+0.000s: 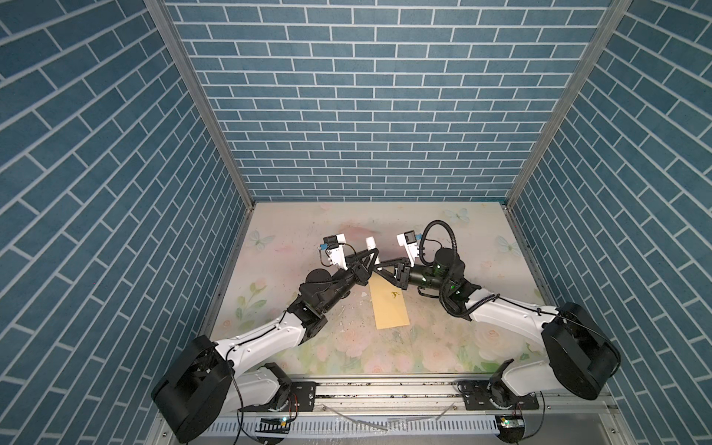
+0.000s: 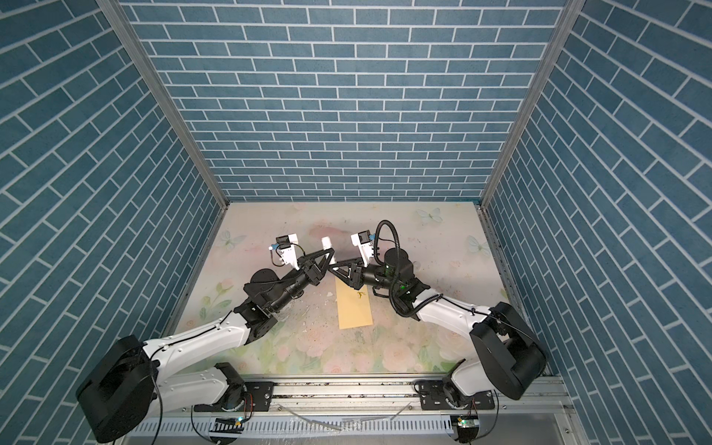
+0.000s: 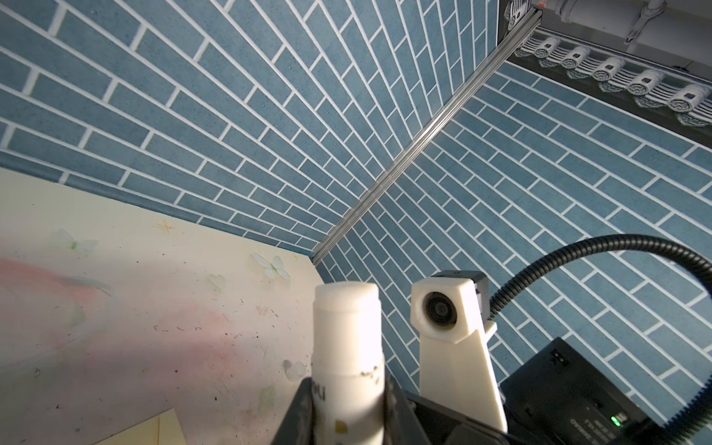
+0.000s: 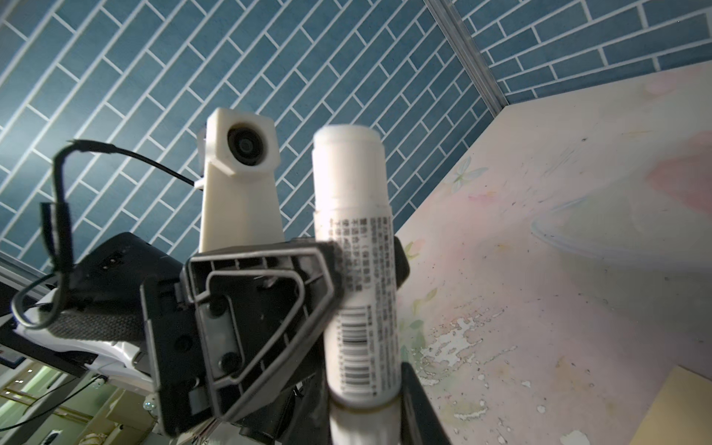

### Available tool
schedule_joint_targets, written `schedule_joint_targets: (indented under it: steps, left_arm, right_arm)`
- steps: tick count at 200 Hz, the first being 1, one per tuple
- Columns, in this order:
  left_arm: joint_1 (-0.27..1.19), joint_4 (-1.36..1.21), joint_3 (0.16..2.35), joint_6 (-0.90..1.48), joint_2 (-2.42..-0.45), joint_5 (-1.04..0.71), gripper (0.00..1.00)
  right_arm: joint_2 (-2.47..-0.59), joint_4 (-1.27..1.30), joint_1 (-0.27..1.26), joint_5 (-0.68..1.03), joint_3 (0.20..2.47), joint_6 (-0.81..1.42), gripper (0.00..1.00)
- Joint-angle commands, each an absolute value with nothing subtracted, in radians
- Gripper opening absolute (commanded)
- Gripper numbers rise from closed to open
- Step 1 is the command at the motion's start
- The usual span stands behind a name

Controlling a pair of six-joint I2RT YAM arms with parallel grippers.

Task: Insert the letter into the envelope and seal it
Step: 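Move the right gripper to the glue stick held by the left gripper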

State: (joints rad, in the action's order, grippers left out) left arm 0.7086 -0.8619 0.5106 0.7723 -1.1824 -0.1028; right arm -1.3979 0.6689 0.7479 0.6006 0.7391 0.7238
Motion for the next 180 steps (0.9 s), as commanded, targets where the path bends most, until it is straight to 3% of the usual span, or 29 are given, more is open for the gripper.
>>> schedule_joint_targets:
  steps: [1, 43, 125, 145, 180]
  left_arm:
    - [0.716, -0.768, 0.511, 0.66, -1.142, -0.078, 0.0]
    - [0.74, -0.704, 0.529, 0.606, -1.143, -0.042, 0.0]
    - [0.765, -0.74, 0.541, 0.615, -1.213, -0.026, 0.0]
    - [0.765, -0.755, 0.54, 0.621, -1.224, -0.029, 0.0]
    - [0.765, -0.758, 0.534, 0.621, -1.219, -0.029, 0.0]
  right_arm:
    - [-1.326, 0.355, 0.744, 0.338, 0.831, 0.58, 0.0]
    - [-1.314, 0.052, 0.818, -0.017, 0.96, 0.428, 0.0]
    - [-1.429, -0.032, 1.06, -0.631, 1.107, 0.182, 0.0]
    - [-1.462, -0.026, 1.092, -0.683, 1.129, 0.146, 0.0]
    - [-1.443, 0.012, 1.092, -0.623, 1.104, 0.159, 0.0]
